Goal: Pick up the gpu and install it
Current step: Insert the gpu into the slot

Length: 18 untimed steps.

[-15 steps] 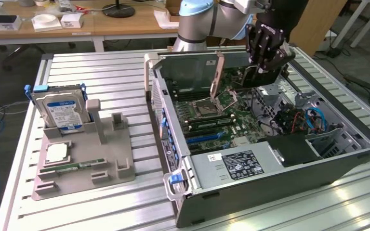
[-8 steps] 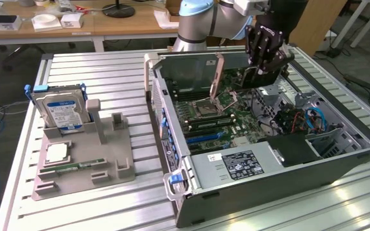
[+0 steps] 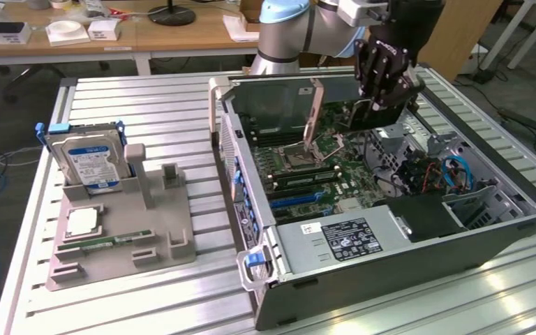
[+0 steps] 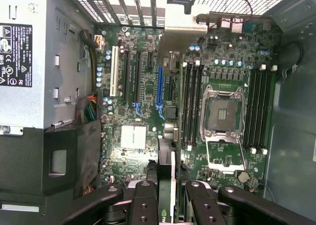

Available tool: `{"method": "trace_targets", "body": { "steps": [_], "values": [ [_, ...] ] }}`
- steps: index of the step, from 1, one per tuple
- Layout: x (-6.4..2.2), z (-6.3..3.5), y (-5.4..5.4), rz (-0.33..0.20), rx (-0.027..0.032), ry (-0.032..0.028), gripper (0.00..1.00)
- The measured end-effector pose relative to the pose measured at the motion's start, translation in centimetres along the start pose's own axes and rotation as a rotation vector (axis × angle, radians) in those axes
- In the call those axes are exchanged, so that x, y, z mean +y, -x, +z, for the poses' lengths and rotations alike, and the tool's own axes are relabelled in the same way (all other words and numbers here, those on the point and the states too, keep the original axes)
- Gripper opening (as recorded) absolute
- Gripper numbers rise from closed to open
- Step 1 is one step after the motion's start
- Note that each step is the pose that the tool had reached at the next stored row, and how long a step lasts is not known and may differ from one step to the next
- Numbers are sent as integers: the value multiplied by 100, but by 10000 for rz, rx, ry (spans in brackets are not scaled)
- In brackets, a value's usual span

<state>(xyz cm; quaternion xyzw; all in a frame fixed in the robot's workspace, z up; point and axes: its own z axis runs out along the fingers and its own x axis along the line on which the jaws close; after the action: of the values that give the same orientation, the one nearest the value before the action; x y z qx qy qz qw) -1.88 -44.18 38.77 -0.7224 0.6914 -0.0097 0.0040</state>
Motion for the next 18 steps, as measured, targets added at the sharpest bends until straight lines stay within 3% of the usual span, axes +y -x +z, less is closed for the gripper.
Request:
{"method": "trace_targets", "body": {
  "steps": [18],
  "values": [
    [2,98,1,0,0,0,26]
  ]
}}
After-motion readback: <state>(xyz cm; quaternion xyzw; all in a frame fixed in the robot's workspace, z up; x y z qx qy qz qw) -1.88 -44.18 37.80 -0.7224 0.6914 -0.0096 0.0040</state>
